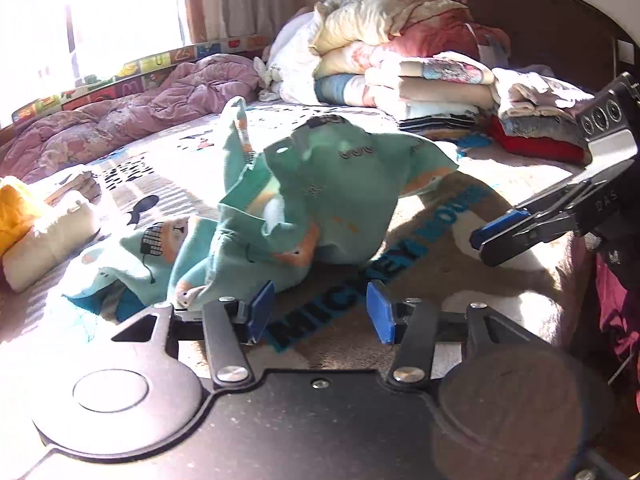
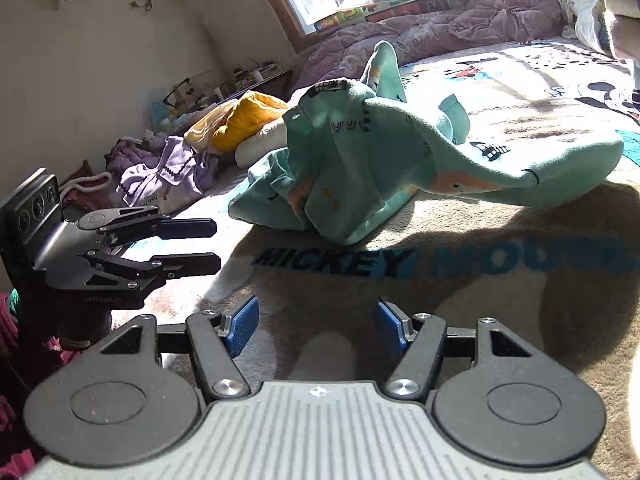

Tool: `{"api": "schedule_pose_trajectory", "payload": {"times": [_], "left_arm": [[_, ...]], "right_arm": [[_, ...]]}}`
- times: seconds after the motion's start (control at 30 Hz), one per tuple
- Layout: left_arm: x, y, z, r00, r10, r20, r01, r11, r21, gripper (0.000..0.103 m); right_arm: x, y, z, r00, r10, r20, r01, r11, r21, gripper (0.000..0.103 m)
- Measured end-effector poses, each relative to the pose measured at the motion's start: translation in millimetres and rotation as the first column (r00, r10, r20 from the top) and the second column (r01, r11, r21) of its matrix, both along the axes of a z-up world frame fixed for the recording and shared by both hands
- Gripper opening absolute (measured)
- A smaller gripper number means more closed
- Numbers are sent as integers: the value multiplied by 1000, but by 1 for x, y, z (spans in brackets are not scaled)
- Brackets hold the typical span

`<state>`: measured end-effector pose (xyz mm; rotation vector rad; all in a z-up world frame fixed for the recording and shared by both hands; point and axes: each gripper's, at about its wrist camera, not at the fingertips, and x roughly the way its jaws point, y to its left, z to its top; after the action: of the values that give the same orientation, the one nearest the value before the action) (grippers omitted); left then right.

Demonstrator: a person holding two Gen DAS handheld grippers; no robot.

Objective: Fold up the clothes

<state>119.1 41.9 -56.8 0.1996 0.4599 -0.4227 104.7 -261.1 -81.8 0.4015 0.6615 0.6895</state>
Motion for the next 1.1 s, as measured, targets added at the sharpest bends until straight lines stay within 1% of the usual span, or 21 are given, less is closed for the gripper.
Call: {"api": "schedule_pose_trajectory", "payload": {"times": [0.03, 0.07, 0.1, 0.13, 0.2, 0.23, 0.27, 0.37, 0.4, 0.43, 0.47, 0.5, 0.53, 0.57, 0.63, 0.67, 0.8, 0.9, 0.97, 1.03, 1.1], "left_arm": [[7, 7, 0, 998, 66, 0, -66, 997, -33, 52], [13, 13, -1, 994, 109, -10, -109, 992, -61, 52], [18, 17, -2, 991, 136, -16, -137, 988, -78, 52], [23, 16, -3, 990, 143, -12, -143, 987, -74, 52], [34, 10, -5, 990, 139, 8, -138, 989, -44, 52], [40, 7, -5, 992, 127, 21, -126, 992, -29, 52], [46, 4, -5, 993, 113, 26, -113, 993, -23, 52], [65, -3, -16, 997, 83, 3, -83, 997, -7, 52], [69, -4, -20, 998, 70, -9, -70, 998, 7, 49], [70, -7, -25, 998, 53, -23, -53, 998, 27, 28], [70, -8, -27, 999, 41, -29, -40, 998, 45, 17], [66, -9, -27, 1000, 22, -21, -21, 998, 61, 10], [58, -8, -25, 1000, -8, -6, 8, 997, 72, 7], [49, -7, -21, 999, -41, 10, 40, 996, 78, 7], [29, 0, -16, 995, -93, 36, 90, 992, 89, 7], [18, 3, -15, 993, -109, 44, 104, 989, 104, 7], [-19, 13, -17, 987, -150, 51, 140, 977, 160, 6], [-46, 12, -21, 978, -203, 42, 192, 963, 188, 0], [-63, 4, -25, 971, -237, 25, 226, 949, 219, 0], [-76, -4, -32, 970, -245, 1, 238, 942, 236, 0], [-73, 3, -32, 984, -176, -35, 179, 970, 165, 5]], "right_arm": [[7, -14, -4, 997, -61, -51, 67, 989, 129, 73], [14, -27, -8, 987, -115, -110, 139, 957, 253, 78], [21, -41, -12, 972, -160, -174, 215, 905, 368, 81], [28, -51, -17, 953, -194, -234, 284, 845, 453, 84], [38, -59, -24, 910, -256, -325, 396, 767, 504, 90], [43, -60, -26, 892, -275, -358, 433, 745, 508, 90], [48, -62, -30, 866, -295, -403, 481, 709, 515, 90], [59, -66, -43, 802, -317, -507, 584, 598, 549, 90], [64, -66, -47, 781, -326, -533, 610, 581, 539, 90], [69, -65, -50, 762, -336, -553, 630, 579, 517, 86], [74, -63, -53, 760, -348, -550, 634, 585, 506, 67], [78, -62, -55, 757, -360, -544, 637, 592, 494, 59], [83, -60, -58, 755, -373, -539, 640, 598, 483, 47], [85, -59, -57, 768, -381, -515, 626, 617, 477, 36], [87, -56, -47, 796, -406, -450, 593, 671, 445, 30], [86, -57, -42, 814, -410, -411, 572, 689, 446, 25], [74, -73, -31, 841, -439, -318, 541, 705, 458, 22], [60, -82, -32, 851, -442, -282, 525, 720, 454, 22], [49, -86, -43, 851, -436, -293, 526, 724, 446, 22], [35, -91, -56, 846, -426, -319, 532, 711, 461, 22], [24, -91, -70, 826, -418, -379, 561, 678, 475, 24]]}}
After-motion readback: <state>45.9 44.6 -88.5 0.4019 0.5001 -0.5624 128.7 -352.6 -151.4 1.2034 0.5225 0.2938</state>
